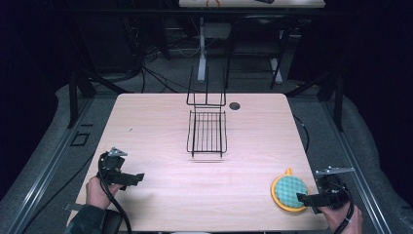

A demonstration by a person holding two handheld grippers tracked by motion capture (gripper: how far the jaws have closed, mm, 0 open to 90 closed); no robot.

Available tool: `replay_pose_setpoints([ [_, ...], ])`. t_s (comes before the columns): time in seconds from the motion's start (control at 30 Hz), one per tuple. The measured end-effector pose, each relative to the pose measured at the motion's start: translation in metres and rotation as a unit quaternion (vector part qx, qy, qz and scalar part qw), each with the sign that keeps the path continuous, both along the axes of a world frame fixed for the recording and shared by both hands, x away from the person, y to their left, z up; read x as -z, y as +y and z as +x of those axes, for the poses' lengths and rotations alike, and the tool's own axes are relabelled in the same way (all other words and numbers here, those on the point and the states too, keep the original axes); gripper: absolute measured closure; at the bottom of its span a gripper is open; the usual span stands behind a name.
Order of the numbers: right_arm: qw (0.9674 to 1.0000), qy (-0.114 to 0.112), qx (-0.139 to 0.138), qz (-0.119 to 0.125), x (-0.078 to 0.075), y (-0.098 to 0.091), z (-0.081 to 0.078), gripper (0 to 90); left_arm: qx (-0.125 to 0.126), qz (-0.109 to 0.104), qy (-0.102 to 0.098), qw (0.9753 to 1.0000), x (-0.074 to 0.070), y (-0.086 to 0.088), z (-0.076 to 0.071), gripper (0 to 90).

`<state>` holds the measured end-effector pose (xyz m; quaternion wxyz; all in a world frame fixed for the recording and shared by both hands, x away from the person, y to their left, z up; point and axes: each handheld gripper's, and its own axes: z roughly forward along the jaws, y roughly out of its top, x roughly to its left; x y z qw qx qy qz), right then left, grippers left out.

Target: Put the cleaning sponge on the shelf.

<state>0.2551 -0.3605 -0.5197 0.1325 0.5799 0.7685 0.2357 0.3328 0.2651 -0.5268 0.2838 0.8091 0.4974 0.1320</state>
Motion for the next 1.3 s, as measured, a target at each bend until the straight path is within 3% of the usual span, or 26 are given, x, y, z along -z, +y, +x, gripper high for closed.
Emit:
replay_pose_setpoints([
  [0.77,0.9995,-0.003,-0.03,0.005,-0.001,0.013,0.011,0.0,0.005,0.01,0.004,0.9999,0.001,-0.004,0.002,0.0],
  [0.9,0.9991,0.004,-0.035,0.024,0.001,0.014,0.02,0.5,0.008,0.01,0.004,0.9999,0.002,-0.004,0.002,0.0],
  [1.17,0.9987,0.005,-0.048,0.013,0.001,0.022,0.036,2.1,0.005,0.012,0.005,0.9999,0.002,-0.003,-0.001,0.0],
  [1.3,0.998,0.025,-0.053,0.025,0.006,0.023,0.046,5.7,0.008,0.015,0.01,0.9998,0.003,-0.005,0.001,0.0],
])
